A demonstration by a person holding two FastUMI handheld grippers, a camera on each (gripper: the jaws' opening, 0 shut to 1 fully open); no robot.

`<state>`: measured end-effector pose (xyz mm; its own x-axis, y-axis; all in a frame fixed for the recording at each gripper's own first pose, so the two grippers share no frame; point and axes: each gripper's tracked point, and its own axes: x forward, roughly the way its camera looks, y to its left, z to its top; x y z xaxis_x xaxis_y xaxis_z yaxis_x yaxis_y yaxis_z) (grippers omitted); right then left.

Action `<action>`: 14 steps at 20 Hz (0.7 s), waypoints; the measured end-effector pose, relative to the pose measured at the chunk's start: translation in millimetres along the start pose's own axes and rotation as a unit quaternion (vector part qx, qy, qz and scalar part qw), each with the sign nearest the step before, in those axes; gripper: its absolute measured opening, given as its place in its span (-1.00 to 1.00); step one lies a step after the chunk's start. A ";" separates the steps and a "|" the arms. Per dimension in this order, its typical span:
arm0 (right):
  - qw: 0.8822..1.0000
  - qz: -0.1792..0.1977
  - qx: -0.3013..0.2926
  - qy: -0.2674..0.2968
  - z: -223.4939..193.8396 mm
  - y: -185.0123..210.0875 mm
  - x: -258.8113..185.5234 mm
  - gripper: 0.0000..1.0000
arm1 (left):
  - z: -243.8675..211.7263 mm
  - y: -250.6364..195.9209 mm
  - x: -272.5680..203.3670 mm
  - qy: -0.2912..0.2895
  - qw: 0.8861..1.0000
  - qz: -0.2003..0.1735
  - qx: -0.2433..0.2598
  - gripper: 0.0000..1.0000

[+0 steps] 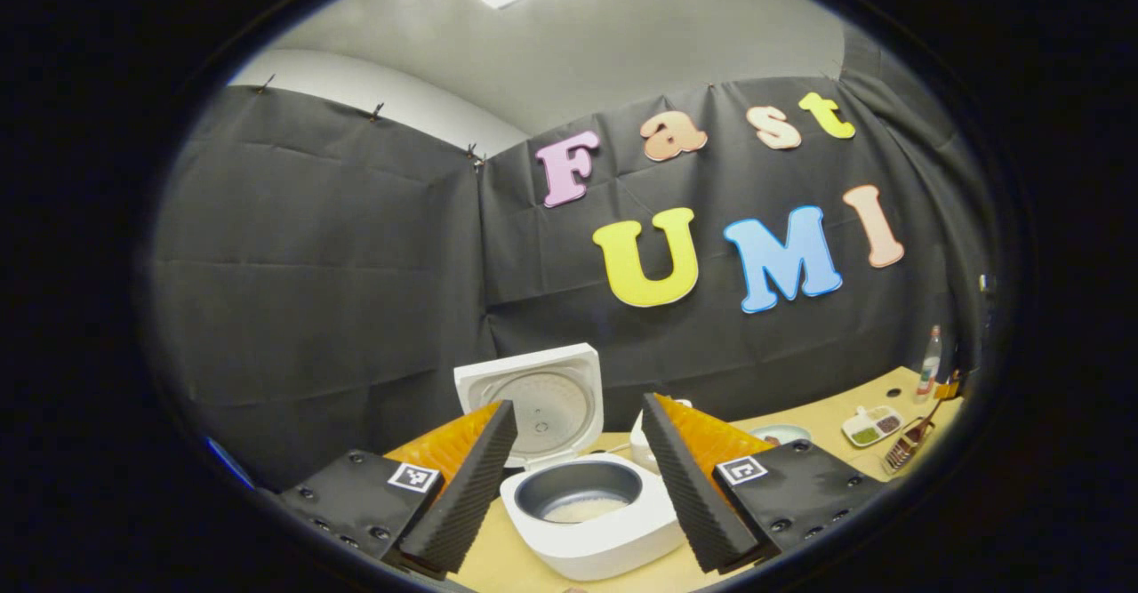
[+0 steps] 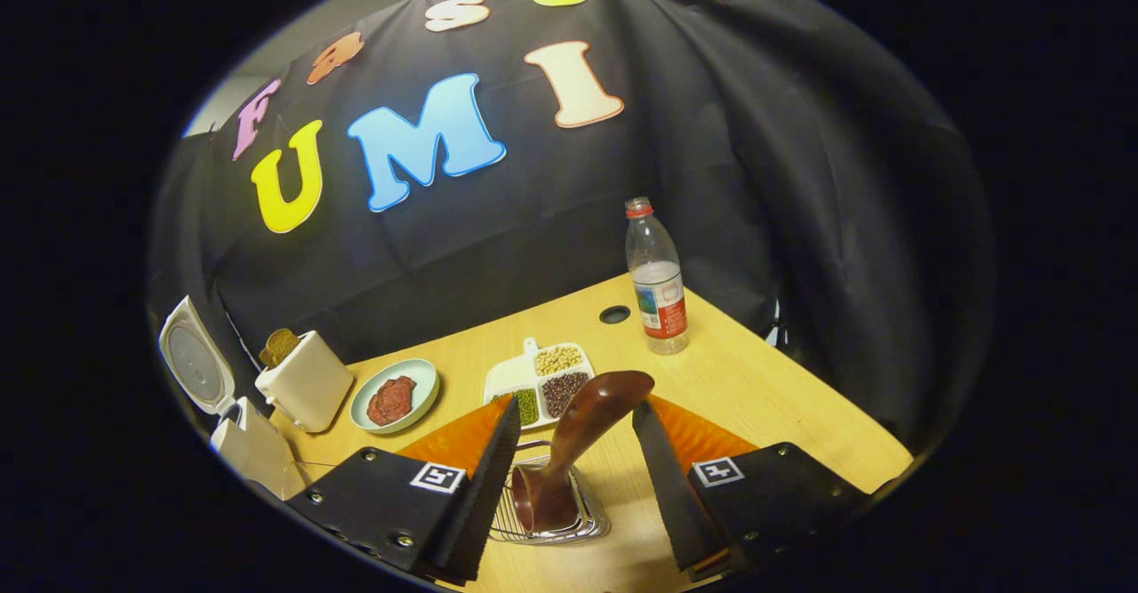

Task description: Close the left gripper, press the button to open the rice cooker; take a wooden spoon from the chopstick holder with the right hand, scoop a spoonful of rice and pour it into the rice cooker, then put the wooden spoon back into the chopstick holder.

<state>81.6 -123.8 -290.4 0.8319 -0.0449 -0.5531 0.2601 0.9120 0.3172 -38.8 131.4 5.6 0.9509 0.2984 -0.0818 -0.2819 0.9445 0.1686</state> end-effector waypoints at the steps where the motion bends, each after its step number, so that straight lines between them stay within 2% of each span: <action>1: 1.000 0.000 0.008 0.006 -2.1 -1.7 3.3 0.56 | -1.1 -1.0 -0.3 0.003 1.000 0.000 0.000 0.85; 4: 0.999 0.019 0.040 0.022 -7.4 3.1 9.0 0.17 | -1.8 -1.4 -1.8 0.007 1.000 0.001 0.004 0.96; 6: 0.997 0.029 0.053 0.040 -14.2 4.7 9.8 0.17 | -1.3 -5.2 -1.3 0.006 1.000 -0.001 0.004 1.00; 7: 0.997 0.021 0.059 0.036 -10.7 1.5 13.0 0.17 | -0.7 -7.2 -1.5 0.007 1.000 -0.003 0.004 1.00; 8: 0.997 0.023 0.063 0.034 -9.0 0.0 9.4 -0.49 | -1.7 -7.5 -1.9 0.007 1.000 -0.004 0.003 1.00; 9: 0.997 0.028 0.064 0.033 -10.7 1.6 16.1 -0.46 | -2.6 -8.3 -3.5 0.007 1.000 -0.005 0.003 1.00; 10: 0.997 0.024 0.067 0.025 -8.0 2.1 0.6 -0.45 | -3.4 -9.0 -4.0 0.007 1.000 -0.007 0.003 1.00; 11: 0.997 0.025 0.070 0.031 -11.5 6.8 14.3 -0.65 | -2.9 -9.3 -4.2 0.007 1.000 -0.008 0.004 1.00; 14: 0.996 0.036 0.075 0.031 -4.5 16.1 2.3 -0.65 | -3.3 -4.5 -6.5 0.005 1.000 -0.009 0.003 1.00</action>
<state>85.6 -107.3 -290.0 0.8202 0.0488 -0.5700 0.2751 0.8400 0.4678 -44.1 125.6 2.0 0.9542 0.2836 -0.0955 -0.2647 0.9488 0.1724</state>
